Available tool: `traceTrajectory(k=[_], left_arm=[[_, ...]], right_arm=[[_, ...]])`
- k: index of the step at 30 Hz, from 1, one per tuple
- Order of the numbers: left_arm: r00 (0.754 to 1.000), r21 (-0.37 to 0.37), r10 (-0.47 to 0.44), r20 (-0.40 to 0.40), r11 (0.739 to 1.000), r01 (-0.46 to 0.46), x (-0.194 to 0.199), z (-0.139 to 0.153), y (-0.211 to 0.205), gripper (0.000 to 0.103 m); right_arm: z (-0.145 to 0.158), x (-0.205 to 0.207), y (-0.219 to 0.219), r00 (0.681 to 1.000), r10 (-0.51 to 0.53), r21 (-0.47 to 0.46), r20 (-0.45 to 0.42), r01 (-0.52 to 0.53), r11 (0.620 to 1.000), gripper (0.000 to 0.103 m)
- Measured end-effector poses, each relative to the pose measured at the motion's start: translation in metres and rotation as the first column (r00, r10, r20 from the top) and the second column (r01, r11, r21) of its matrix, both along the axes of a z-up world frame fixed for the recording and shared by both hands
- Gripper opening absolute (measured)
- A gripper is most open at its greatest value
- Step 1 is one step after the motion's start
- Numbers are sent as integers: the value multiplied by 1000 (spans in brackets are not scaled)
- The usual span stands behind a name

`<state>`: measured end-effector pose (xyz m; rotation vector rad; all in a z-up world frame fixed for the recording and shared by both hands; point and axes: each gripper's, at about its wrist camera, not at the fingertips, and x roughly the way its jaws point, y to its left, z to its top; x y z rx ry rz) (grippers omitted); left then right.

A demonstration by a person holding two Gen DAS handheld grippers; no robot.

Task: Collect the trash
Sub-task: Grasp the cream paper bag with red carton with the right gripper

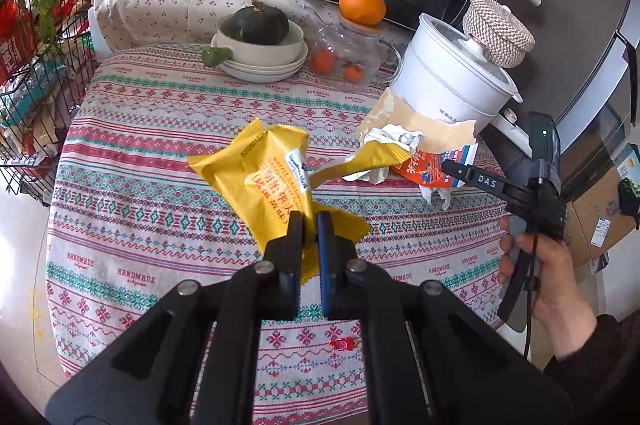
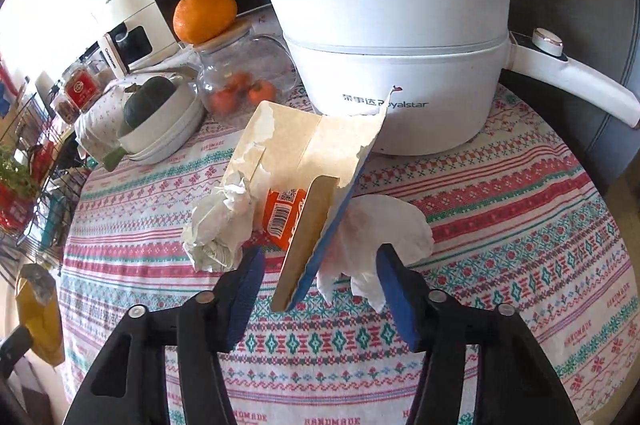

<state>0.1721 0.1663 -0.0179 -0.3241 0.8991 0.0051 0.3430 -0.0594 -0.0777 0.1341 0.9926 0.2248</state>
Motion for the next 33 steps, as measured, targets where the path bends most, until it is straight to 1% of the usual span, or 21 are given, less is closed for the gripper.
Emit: traceTrajectory(k=[1,2,3,5,8,12,15,22,27,33], left_arm=[[1000,-6,2,1,1000,-2,-1,0,0,8],[1000,-11,2,2,1000,-2,-2,1,0,8],[1000,-13,2,5,1000,-2,-3,2,0,8],[1000,-16,-1,9,1000,1,-4,3,-1,8],[1000,-16,-8,10,1000,8,-5,4,-3,8],[1000,-27,-18,8,999,18,-5,3,-7,8],[999,-36,-31,13,999,31,-7,5,-13,8],[995,-18,-89,47,996,90,-19,13,-36,8],[987,-8,-137,80,990,138,-31,23,-58,8],[973,16,-190,130,982,190,-49,32,-89,8]], right_arm=[[-2,4,1,1000,-2,0,-10,2,1000,33],[-4,8,3,1000,1,3,-22,-1,1000,16],[-5,9,4,1000,2,-2,-27,-2,1000,12],[1,7,6,1000,8,-15,-4,-8,1000,7],[18,-5,7,998,34,-15,45,-33,999,6],[46,-28,3,991,64,-58,120,-58,997,6],[68,-46,-8,983,66,-63,169,-56,996,5],[111,-95,-36,963,92,-85,253,-72,994,5],[125,-135,-73,960,71,-72,270,-53,996,5],[127,-176,-121,970,20,-56,240,-7,998,5]])
